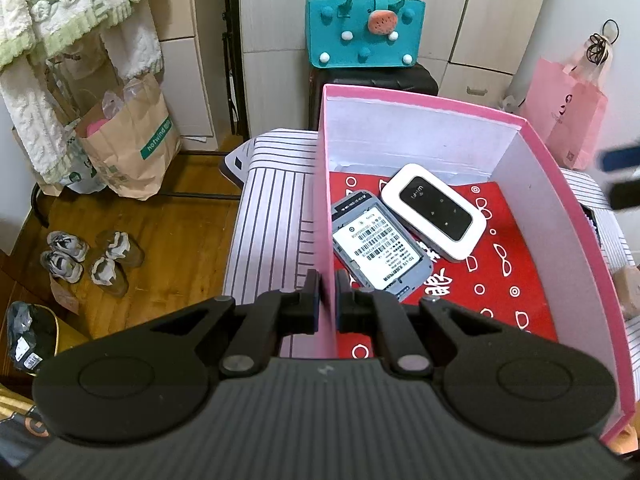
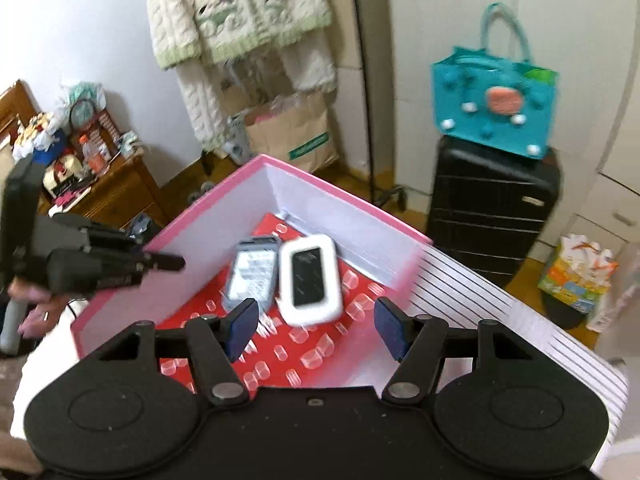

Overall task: Organize rigid objects
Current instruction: 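Place the white router in the box beside the grey device, then grasp the pink round tape-measure case with the right tool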

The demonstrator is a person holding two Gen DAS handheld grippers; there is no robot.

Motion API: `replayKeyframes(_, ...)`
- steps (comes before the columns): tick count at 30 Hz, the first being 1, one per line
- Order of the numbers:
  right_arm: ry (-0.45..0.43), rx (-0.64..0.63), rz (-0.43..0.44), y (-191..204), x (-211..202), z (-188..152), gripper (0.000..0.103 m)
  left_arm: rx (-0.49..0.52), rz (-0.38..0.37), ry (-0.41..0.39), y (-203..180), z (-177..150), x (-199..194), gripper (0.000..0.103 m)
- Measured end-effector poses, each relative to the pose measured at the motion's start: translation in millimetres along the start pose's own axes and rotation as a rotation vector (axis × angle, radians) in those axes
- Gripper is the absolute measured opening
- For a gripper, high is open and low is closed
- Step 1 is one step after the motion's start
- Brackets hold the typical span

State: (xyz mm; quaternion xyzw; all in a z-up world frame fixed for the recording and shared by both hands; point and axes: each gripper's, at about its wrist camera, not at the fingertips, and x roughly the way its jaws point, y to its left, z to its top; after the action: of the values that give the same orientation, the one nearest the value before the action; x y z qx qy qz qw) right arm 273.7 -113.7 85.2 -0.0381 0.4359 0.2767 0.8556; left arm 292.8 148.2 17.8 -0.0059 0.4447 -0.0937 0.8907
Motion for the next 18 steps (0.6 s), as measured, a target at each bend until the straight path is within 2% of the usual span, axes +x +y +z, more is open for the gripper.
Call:
replayKeyframes(9,-0.069,0.103,-0.151,-57,-63,-102,0.069,-0.015,0.027,-0.033,-5,-6,-5,0.006)
replayKeyframes(14,-0.092,0.142,-0.204,-80,-66,-157,0.07,-0.034,0.052,-0.047,-8,-6,-8,0.006)
replayKeyframes(18,-0.06,0.136,-0.25,-91,-57,-185,0.07,-0.017,0.088,0.004,-14,-5,-3,0.004)
